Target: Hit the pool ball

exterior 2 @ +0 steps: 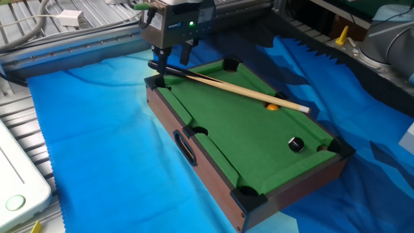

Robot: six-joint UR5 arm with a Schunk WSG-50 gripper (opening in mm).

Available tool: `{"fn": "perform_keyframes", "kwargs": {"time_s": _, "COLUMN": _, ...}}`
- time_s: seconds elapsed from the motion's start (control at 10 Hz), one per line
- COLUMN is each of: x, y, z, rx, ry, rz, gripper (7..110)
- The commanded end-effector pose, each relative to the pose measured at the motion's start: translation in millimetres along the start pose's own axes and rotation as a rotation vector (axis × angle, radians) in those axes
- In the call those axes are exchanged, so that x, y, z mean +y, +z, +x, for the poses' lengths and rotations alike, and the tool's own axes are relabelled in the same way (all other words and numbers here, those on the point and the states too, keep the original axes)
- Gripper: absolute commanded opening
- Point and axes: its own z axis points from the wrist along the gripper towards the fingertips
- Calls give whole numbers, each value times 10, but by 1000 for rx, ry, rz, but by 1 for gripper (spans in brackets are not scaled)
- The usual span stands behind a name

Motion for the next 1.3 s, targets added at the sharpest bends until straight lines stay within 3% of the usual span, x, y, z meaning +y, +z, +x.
{"fn": "perform_keyframes", "kwargs": {"time_s": 0.0, "x": 14, "y": 50, "z": -9, "rx": -32, "ry": -53, "rz": 28, "gripper": 66}}
{"fn": "perform_keyframes", "kwargs": {"time_s": 0.2, "x": 77, "y": 136, "z": -12, "rx": -58, "ry": -26, "rz": 46, "gripper": 66}}
{"fn": "perform_keyframes", "kwargs": {"time_s": 0.6, "x": 247, "y": 166, "z": -17, "rx": -52, "ry": 15, "rz": 39, "gripper": 66}}
{"fn": "perform_keyframes", "kwargs": {"time_s": 0.9, "x": 238, "y": 274, "z": -75, "rx": -38, "ry": 47, "rz": 44, "gripper": 66}}
{"fn": "perform_keyframes", "kwargs": {"time_s": 1.2, "x": 225, "y": 259, "z": -41, "rx": -28, "ry": 50, "rz": 48, "gripper": 66}}
